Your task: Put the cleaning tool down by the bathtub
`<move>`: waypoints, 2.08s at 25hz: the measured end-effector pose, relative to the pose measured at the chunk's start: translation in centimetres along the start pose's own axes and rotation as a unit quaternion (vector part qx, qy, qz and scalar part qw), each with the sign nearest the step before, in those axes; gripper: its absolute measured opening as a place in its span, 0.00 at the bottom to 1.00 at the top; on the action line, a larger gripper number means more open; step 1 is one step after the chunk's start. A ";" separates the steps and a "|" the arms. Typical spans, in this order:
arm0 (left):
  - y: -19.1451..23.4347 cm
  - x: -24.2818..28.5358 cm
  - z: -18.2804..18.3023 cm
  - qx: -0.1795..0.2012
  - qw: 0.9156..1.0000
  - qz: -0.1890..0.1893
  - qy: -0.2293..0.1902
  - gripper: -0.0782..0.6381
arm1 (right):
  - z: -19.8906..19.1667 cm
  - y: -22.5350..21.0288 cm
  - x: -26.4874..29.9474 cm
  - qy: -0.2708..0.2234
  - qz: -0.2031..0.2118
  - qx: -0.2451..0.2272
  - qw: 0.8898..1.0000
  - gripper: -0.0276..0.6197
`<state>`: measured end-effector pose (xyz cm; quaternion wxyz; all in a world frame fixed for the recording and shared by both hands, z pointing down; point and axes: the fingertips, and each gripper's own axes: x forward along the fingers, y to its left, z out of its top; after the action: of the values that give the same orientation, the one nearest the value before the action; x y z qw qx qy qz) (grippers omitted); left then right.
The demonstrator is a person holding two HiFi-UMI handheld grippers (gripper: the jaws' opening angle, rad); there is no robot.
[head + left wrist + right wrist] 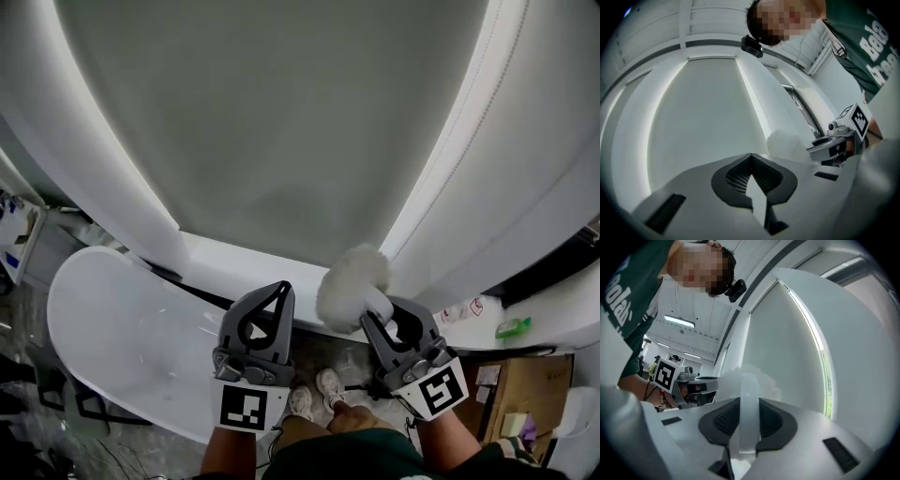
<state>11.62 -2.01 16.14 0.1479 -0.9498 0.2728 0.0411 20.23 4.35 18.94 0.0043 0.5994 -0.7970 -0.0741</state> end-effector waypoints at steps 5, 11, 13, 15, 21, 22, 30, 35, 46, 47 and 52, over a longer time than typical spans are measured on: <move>1.7 -0.1 -1.6 0.041 0.998 0.049 0.026 0.12 | -1.8 -0.6 3.8 -0.004 0.062 0.013 0.998 0.19; 5.0 -3.5 -3.8 0.048 0.988 0.125 0.081 0.12 | -3.3 2.2 7.6 -0.014 0.131 0.045 0.990 0.19; 5.9 -4.5 -4.2 0.050 0.984 0.147 0.084 0.12 | -4.0 3.5 8.5 -0.013 0.150 0.047 0.987 0.19; 6.9 -5.3 -4.5 0.056 0.981 0.164 0.084 0.12 | -4.1 4.5 9.4 -0.013 0.162 0.041 0.986 0.19; 9.7 -6.8 -7.4 0.037 0.978 0.184 0.091 0.12 | -6.1 6.8 12.5 0.012 0.174 0.038 0.984 0.19; 10.0 -6.9 -7.8 0.037 0.979 0.181 0.090 0.12 | -6.6 7.2 13.0 0.019 0.175 0.035 0.984 0.19; 13.6 -8.4 -14.5 0.037 0.978 0.190 0.076 0.12 | -14.0 10.5 17.7 0.098 0.184 0.012 0.978 0.19; 15.7 -10.1 -16.9 0.024 0.975 0.205 0.077 0.12 | -16.9 11.9 19.7 0.133 0.191 -0.007 0.972 0.19; 18.0 -10.4 -20.9 -0.009 0.962 0.251 0.109 0.12 | -23.5 11.6 25.0 0.176 0.197 0.009 0.964 0.19; 18.2 -10.1 -21.3 -0.015 0.959 0.260 0.110 0.12 | -24.5 11.3 25.4 0.183 0.200 0.006 0.963 0.19; 19.2 -8.5 -23.7 -0.024 0.949 0.288 0.125 0.12 | -30.2 9.9 27.9 0.216 0.208 0.031 0.953 0.19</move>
<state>-5.80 -20.41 35.09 0.0718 -0.8319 0.5495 -0.0304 5.79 -23.06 47.78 0.1733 0.4213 -0.8861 0.0849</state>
